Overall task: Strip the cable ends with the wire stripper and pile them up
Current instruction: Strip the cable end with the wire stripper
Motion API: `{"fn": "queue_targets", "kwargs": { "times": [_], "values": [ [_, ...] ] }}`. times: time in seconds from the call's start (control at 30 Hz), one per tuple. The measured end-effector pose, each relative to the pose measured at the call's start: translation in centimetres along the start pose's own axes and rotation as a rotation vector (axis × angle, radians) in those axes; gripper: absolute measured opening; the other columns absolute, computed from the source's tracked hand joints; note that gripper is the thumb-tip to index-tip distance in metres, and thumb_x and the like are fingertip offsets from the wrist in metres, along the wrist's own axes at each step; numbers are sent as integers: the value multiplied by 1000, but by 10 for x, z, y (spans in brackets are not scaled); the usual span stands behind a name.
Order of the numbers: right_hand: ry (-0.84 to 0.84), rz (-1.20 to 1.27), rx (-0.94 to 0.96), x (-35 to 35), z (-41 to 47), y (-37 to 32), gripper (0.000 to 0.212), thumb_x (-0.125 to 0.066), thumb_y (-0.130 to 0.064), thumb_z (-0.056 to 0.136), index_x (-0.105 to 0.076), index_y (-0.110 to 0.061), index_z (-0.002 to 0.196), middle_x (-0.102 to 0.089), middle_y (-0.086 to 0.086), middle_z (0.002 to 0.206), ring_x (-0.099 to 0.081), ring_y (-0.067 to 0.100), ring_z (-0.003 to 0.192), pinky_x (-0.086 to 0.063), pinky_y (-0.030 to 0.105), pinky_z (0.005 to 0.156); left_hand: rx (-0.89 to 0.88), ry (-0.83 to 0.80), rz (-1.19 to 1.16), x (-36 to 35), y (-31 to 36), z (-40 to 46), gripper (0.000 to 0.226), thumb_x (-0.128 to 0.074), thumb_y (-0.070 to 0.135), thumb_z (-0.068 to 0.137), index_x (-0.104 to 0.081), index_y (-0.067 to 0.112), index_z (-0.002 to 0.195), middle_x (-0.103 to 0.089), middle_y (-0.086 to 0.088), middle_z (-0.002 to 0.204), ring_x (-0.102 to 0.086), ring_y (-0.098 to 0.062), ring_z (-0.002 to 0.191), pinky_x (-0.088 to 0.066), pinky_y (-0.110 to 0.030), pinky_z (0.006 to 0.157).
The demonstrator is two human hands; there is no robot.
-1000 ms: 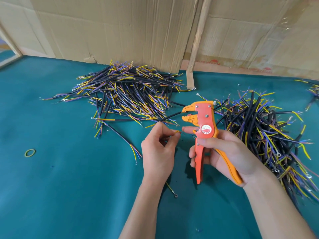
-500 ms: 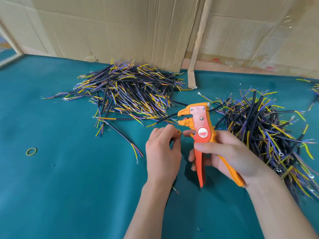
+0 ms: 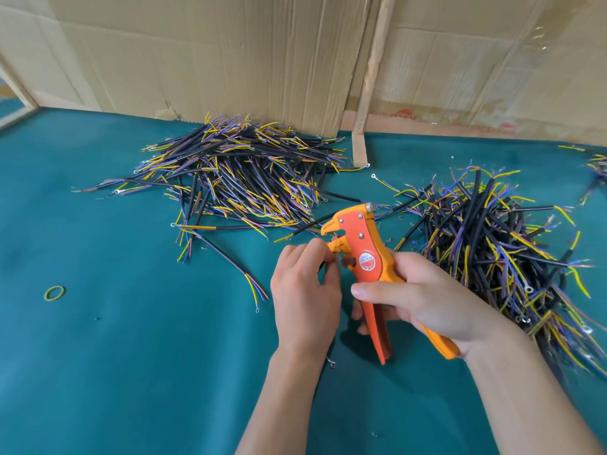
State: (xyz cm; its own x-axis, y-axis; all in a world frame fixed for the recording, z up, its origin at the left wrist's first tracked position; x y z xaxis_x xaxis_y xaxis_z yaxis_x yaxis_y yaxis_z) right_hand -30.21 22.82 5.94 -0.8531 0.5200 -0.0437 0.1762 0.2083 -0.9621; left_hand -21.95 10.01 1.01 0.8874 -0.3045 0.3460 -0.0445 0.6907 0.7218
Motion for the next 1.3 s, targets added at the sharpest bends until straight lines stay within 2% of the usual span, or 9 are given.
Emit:
{"fn": "queue_targets", "kwargs": {
  "times": [0.13,0.23,0.3,0.4,0.63,0.77,0.97,1.13,1.3],
  "values": [
    [34,40,-4,6,0,1,49,-77,-17,78,-63,-1,122,-62,22,83,-66,35,78,-58,44,67,63,70,2,2,-4,1,17,-70,-1,79,-60,13,74,-66,10,77,-58,-21,75,-46,-33,68],
    [111,175,14,12,1,0,52,-75,-14,76,-64,1,124,-62,27,81,-66,35,75,-57,44,64,170,159,-50,4,-6,3,20,-67,3,81,-58,19,74,-69,14,80,-62,-19,75,-51,-38,69],
    [123,315,25,14,3,1,46,-73,-13,77,-69,4,119,-65,30,92,-67,35,74,-58,46,63,205,177,-80,5,-6,4,22,-65,8,84,-55,25,75,-67,13,77,-63,-23,73,-53,-43,68],
    [42,376,-8,12,7,4,37,-71,-17,83,-72,2,114,-69,29,112,-68,34,75,-59,48,66,266,208,-123,7,-8,6,21,-63,16,87,-49,27,78,-65,15,82,-62,-25,73,-52,-49,70],
    [-58,323,-72,0,15,13,45,-83,-26,76,-73,-3,115,-70,29,102,-69,34,76,-58,47,68,292,175,-188,6,-7,7,25,-63,18,85,-43,30,76,-66,14,83,-61,-24,72,-52,-45,68],
    [-70,308,-77,2,12,12,47,-80,-23,76,-71,-1,116,-68,30,98,-67,35,74,-58,48,67,257,108,-206,4,-7,6,27,-63,18,85,-40,31,78,-65,14,86,-62,-23,76,-53,-43,71],
    [-94,284,-88,4,5,7,57,-81,-9,71,-63,8,122,-62,26,88,-62,36,71,-57,47,66,131,13,-140,2,-7,6,44,-64,5,84,-38,40,79,-64,13,85,-62,-22,80,-53,-44,70],
    [-99,246,-100,4,4,7,58,-77,-3,75,-57,12,127,-54,23,83,-58,35,69,-56,46,64,83,7,-93,2,-7,5,39,-62,-1,82,-41,32,80,-59,14,94,-60,-20,81,-52,-42,69],
    [-96,244,-99,4,4,5,56,-75,-3,76,-56,12,127,-53,20,78,-56,33,65,-55,44,60,79,7,-81,2,-7,4,39,-64,-3,82,-42,29,79,-59,13,91,-56,-18,80,-48,-40,70]
  ]
}}
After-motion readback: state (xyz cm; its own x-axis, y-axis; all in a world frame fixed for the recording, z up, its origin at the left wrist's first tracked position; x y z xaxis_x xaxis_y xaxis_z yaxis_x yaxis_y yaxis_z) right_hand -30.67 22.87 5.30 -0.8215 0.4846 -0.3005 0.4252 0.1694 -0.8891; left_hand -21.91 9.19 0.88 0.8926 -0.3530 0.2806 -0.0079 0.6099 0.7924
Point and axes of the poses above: each hand's wrist, its own z-axis towards the middle knuckle, its own x-axis out of the back of the hand, y = z × x, the point moved 1 cm from there along z, towards the middle knuckle
